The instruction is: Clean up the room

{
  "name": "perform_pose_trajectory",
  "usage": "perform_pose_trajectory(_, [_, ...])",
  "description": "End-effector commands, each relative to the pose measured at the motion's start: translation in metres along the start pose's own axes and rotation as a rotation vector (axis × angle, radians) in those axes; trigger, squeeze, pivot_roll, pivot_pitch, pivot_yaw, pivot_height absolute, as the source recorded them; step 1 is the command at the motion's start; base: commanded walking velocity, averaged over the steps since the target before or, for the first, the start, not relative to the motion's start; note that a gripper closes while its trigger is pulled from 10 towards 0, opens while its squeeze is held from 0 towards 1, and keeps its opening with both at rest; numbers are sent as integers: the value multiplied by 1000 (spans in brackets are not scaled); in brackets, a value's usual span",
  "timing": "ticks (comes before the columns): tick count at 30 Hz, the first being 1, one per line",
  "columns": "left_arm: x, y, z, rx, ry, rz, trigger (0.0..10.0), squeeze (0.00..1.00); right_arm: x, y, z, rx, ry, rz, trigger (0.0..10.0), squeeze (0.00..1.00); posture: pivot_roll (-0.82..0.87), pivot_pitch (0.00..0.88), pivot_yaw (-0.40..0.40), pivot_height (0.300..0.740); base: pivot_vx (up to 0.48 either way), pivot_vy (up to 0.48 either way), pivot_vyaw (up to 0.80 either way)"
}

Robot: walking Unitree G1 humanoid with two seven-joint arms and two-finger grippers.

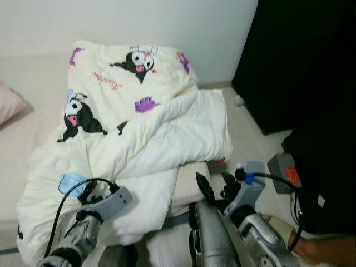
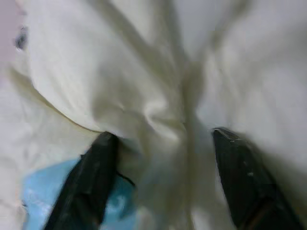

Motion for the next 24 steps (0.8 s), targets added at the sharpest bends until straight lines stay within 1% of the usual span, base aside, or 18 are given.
perform_pose_trajectory(1, [-9,-10,0,-27,37,24,0,0,1,0,5,0,-12,-13,10000,0,-279,359,58,581,0,0,0])
perform_pose_trajectory(2, [-9,-10,0,-27,37,24,0,0,1,0,5,0,-12,-13,10000,0,-279,359,58,581,0,0,0])
perform_pose_trajectory(4, [-36,-13,-9,-38,123,67,0,0,0,2,5,4,-9,-12,10000,0,-273,358,56,581,0,0,0])
perform_pose_trajectory(6, [-36,-13,-9,-38,123,67,0,0,0,2,5,4,-9,-12,10000,0,-273,358,56,581,0,0,0])
perform_pose_trajectory(7, [-62,-15,-17,-40,197,91,0,0,-3,5,3,10,3,-11,10000,0,-270,352,52,581,0,0,0])
perform_pose_trajectory(8, [-69,-16,-19,-40,217,96,0,0,-4,6,3,11,6,-12,10000,0,-270,352,52,581,0,0,0])
perform_pose_trajectory(9, [-69,-16,-19,-40,217,96,0,0,-4,6,3,11,6,-12,10000,0,-270,352,52,581,0,0,0])
perform_pose_trajectory(10, [-79,-15,-21,-30,244,96,0,0,-6,7,2,11,14,-13,10000,0,-270,347,51,581,0,0,0])
perform_pose_trajectory(12, [-79,-15,-21,-30,244,96,0,0,-6,7,2,11,14,-13,10000,0,-270,347,51,581,0,0,0])
perform_pose_trajectory(14, [-99,-11,-25,-1,298,81,0,0,-9,8,0,10,25,-12,10000,0,-268,332,45,581,0,0,0])
perform_pose_trajectory(15, [-99,-11,-25,-1,298,81,0,0,-9,8,0,10,25,-12,10000,0,-268,332,45,581,0,0,0])
perform_pose_trajectory(16, [-113,-10,-27,14,332,68,0,0,-10,9,-1,10,29,-8,10000,0,-269,323,41,581,0,0,0])
perform_pose_trajectory(17, [-113,-10,-27,14,332,68,0,0,-10,9,-1,10,29,-8,10000,0,-269,323,41,581,0,0,0])
perform_pose_trajectory(18, [-124,-10,-29,23,357,57,0,0,-9,10,-3,10,31,-6,10000,0,-267,315,40,581,0,0,0])
perform_pose_trajectory(19, [-141,-12,-31,24,394,54,0,0,-10,9,-4,4,36,2,10000,0,-265,306,38,581,0,0,0])
perform_pose_trajectory(21, [-161,-15,-33,18,440,54,0,0,-10,7,-7,-9,38,20,10000,0,-263,297,38,581,0,0,0])
perform_pose_trajectory(22, [-161,-15,-33,18,440,54,0,0,-10,7,-7,-9,38,20,10000,0,-263,297,38,581,0,0,0])
perform_pose_trajectory(24, [-181,-18,-34,6,484,62,0,0,-6,-4,-9,-56,16,66,10000,0,-256,286,38,581,0,0,0])
Point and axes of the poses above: a point about 5 cm out from each wrist's last joint towards the gripper, its own z axis pointing back from the gripper into the wrist, its own y axis along the axis of the wrist's last joint, x = y × z, the point moved 6 cm from there along -z, pointing out of the wrist towards the gripper, and after that the axes turned 12 degrees about -z, right-handed, at the moved point
